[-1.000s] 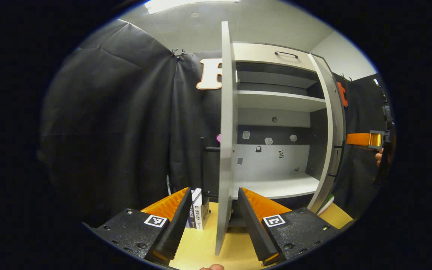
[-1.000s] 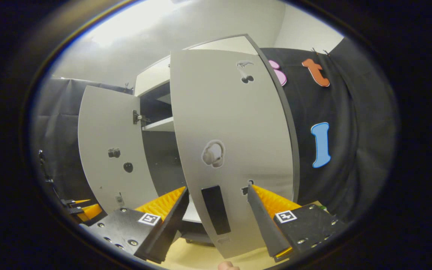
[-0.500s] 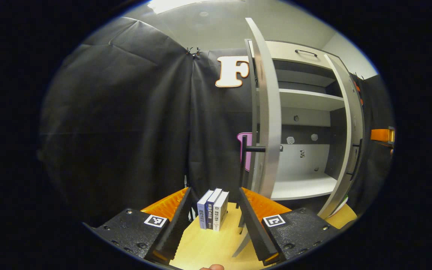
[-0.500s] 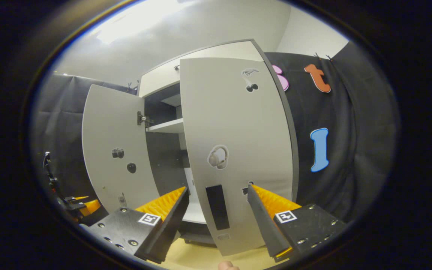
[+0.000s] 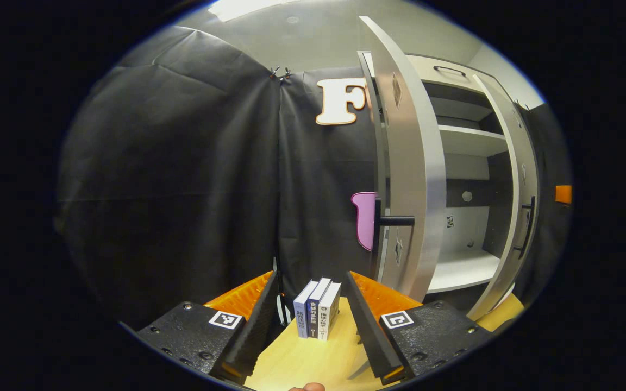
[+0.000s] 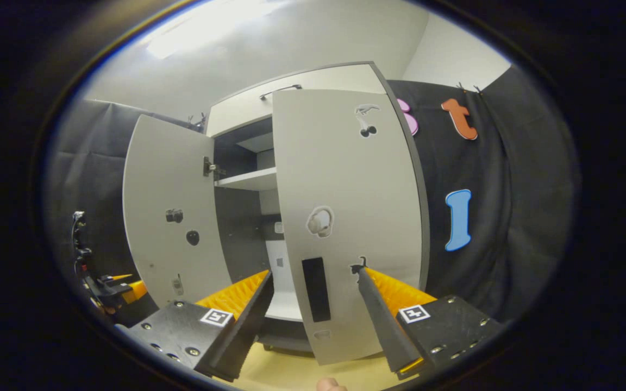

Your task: Grasp the bottle in the cabinet with the left hand and place it on the coaster, then close the right door with the right hand and the left door with the left hand.

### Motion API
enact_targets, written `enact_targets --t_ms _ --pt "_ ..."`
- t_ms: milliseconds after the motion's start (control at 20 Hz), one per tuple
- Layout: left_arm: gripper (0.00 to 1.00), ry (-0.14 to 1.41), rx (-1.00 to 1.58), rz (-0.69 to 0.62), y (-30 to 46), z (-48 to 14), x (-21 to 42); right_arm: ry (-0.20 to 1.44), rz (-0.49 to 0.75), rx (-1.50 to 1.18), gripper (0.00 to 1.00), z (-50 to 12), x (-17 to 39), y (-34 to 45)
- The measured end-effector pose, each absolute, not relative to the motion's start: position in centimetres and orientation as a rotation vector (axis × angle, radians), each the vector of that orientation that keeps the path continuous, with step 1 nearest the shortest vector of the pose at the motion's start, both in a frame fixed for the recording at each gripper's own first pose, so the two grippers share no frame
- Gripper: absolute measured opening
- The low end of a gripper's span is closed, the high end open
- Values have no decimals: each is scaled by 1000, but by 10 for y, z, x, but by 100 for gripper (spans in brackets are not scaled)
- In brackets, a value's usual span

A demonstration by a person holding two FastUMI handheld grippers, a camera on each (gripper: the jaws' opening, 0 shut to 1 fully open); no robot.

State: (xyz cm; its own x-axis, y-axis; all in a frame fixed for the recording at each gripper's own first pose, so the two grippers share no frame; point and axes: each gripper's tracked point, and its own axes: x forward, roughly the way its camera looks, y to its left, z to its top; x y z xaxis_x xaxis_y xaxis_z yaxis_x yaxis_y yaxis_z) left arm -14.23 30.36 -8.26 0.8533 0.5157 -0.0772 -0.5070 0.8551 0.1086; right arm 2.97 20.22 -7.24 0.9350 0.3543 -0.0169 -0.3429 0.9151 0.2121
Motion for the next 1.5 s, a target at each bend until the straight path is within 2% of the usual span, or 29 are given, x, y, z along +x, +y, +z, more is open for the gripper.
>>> enact_targets --t_ms 50,200,1000,1150,1200,1450,1500 --pt "76 103 96 550 307 -82 -140 56 360 203 95 -72 29 203" --pt "78 100 120 579 317 -82 -133 53 362 190 95 -73 28 203" --pt "76 86 24 532 296 -88 -129 49 340 203 95 -73 33 188" --pt "78 91 10 504 282 -90 -124 50 338 207 95 -73 34 182" --pt "75 92 8 490 276 -91 -122 50 336 207 95 -74 35 181" --pt "75 95 -15 408 245 -95 -109 50 325 202 95 -74 35 170" --pt "78 97 -25 385 238 -95 -105 52 322 201 95 -76 33 169"
